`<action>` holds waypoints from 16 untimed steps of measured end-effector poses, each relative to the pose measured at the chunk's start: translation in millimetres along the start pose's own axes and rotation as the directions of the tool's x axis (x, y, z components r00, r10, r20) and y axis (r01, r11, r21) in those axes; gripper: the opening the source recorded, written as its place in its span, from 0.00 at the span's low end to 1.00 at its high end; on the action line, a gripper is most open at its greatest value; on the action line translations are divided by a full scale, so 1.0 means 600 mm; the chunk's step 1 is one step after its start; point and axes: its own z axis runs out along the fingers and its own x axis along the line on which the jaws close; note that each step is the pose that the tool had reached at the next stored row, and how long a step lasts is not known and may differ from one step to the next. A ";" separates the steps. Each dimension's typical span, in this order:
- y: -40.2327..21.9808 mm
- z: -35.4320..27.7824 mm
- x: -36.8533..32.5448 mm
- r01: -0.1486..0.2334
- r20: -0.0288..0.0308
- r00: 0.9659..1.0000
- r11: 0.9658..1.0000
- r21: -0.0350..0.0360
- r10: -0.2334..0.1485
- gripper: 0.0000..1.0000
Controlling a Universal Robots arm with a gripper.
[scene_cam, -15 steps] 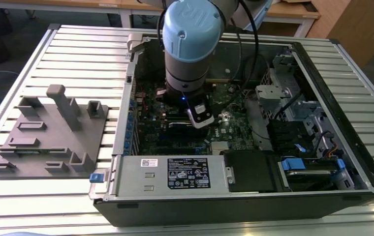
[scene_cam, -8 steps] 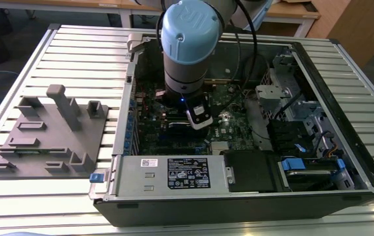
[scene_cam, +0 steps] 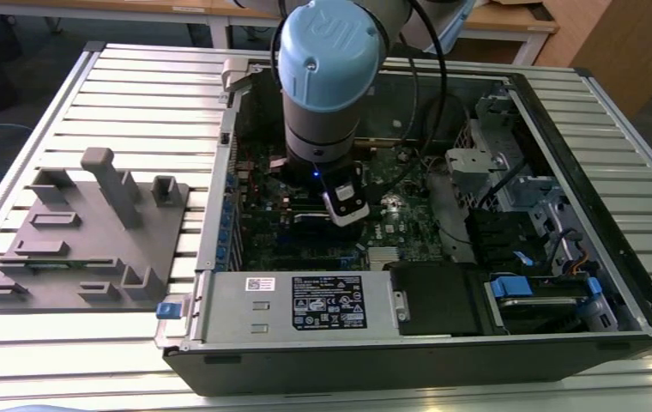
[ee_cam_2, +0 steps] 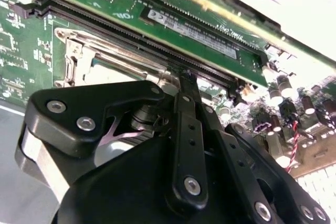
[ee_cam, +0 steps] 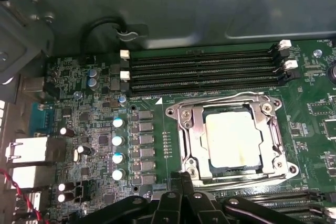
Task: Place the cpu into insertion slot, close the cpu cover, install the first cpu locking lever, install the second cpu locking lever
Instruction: 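Install the second cpu locking lever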
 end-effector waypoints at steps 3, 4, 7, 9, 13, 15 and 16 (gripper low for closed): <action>0.002 -0.006 0.000 0.000 0.000 1.000 1.000 0.000 0.000 0.11; 0.003 -0.008 0.000 0.000 0.000 1.000 1.000 0.000 0.000 0.11; 0.005 -0.015 0.000 0.000 0.000 1.000 1.000 0.000 0.000 0.11; 0.007 -0.021 0.000 0.000 0.000 1.000 1.000 0.000 0.000 0.11; 0.010 -0.029 0.000 0.000 0.000 1.000 1.000 0.002 0.000 0.11; 0.012 -0.030 0.001 0.001 0.003 1.000 1.000 0.019 -0.001 0.11; 0.013 -0.031 0.001 0.001 0.004 1.000 1.000 0.030 -0.001 0.11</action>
